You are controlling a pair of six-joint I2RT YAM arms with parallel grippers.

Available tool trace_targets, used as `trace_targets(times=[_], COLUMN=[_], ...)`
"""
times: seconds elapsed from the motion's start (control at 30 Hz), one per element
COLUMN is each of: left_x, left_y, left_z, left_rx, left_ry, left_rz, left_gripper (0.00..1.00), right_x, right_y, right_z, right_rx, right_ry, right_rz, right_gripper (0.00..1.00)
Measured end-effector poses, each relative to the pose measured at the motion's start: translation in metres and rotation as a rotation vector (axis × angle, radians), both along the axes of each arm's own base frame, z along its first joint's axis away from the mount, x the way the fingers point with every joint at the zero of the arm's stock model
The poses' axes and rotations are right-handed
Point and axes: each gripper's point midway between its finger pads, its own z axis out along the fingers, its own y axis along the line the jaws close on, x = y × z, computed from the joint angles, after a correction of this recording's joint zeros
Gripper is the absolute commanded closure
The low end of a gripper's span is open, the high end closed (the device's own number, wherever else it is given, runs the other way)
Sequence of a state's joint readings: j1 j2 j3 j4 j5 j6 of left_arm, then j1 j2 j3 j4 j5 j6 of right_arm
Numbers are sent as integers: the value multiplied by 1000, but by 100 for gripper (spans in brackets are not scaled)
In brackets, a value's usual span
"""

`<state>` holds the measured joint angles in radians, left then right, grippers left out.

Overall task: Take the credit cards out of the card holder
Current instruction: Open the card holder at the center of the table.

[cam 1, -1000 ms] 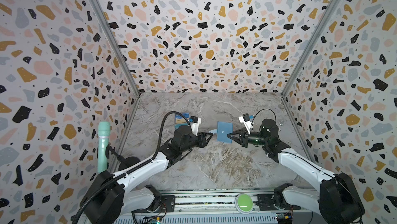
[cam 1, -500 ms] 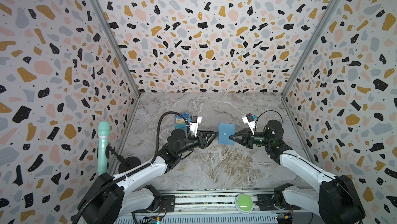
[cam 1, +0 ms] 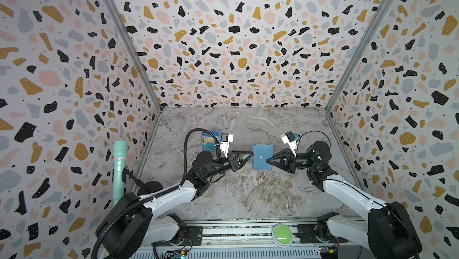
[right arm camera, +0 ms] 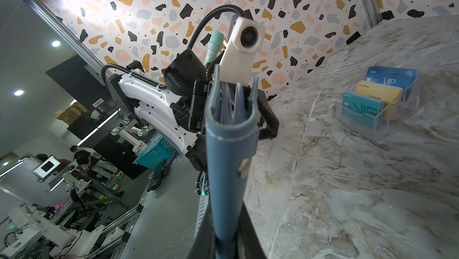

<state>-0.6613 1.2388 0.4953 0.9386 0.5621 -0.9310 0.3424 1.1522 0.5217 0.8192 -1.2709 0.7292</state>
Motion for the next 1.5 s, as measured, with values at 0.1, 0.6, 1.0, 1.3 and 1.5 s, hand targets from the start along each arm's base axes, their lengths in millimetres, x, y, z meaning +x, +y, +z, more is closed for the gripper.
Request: trace_targets(times=[0.1, 0.6, 1.0, 1.3, 1.5], left_x=[-3, -13, -2, 5, 10], left_y=[-2, -6, -2, -8, -14], left_z=[5, 9, -5, -44, -64], left_rx=[-30, -78, -57, 9, 16], left_ry=[-5, 2, 43, 112, 160], left_rz=[-28, -99, -39, -42, -57], left_gripper=[69, 84, 100, 100, 100], right_x=[0, 2, 24, 46, 56], right_y=[0, 2, 7, 2, -3], right_z=[2, 3, -14, -50, -68], right_rx=[7, 18, -59, -169, -245], right_ry=[-5, 4, 56, 136, 163], right_rz=[3, 21, -53, -186, -263], right_gripper=[100, 100, 79, 61, 50])
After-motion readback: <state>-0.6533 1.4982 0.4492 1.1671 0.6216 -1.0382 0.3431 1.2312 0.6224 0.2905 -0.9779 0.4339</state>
